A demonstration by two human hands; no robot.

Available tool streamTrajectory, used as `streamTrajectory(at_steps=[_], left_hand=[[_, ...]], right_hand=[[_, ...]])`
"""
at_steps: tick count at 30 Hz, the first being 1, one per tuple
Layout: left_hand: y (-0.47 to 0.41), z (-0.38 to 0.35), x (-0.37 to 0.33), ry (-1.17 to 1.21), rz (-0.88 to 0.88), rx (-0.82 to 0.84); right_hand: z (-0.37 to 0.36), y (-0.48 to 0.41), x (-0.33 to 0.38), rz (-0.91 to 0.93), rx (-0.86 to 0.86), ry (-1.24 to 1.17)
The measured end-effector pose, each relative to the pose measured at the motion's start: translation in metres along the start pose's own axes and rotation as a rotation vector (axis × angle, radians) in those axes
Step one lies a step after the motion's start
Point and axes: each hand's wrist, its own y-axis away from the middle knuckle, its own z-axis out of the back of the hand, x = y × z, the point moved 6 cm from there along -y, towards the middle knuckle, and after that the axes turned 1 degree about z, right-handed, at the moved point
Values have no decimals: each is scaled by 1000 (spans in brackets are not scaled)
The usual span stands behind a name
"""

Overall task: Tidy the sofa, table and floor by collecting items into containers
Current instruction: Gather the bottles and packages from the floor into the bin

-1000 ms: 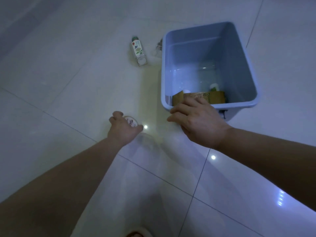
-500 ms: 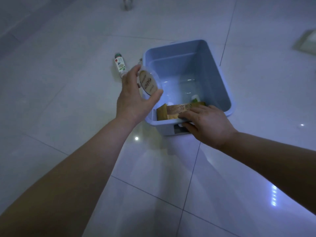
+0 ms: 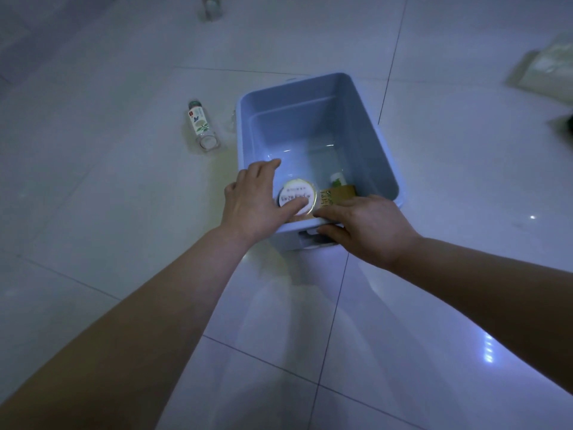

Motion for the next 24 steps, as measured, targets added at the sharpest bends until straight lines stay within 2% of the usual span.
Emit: streamTrajectory(at_steps=[3,6,11,19,24], left_hand=[[1,2,-1,43,27,-101],[2,0,-3,89,92,-133],[-4,-6,-23,139,122,-124],[-36,-31,-93,123,47,-97],[-65,-49,-143,72,15,-49]], right_hand=[[1,1,-3,-15,4,-20],[5,4,-5,-36,6,-52],[13,15,-22,-70,11,-16],[36,44,-82,-200,-72,70],[53,54,-133,-204,-129,59]])
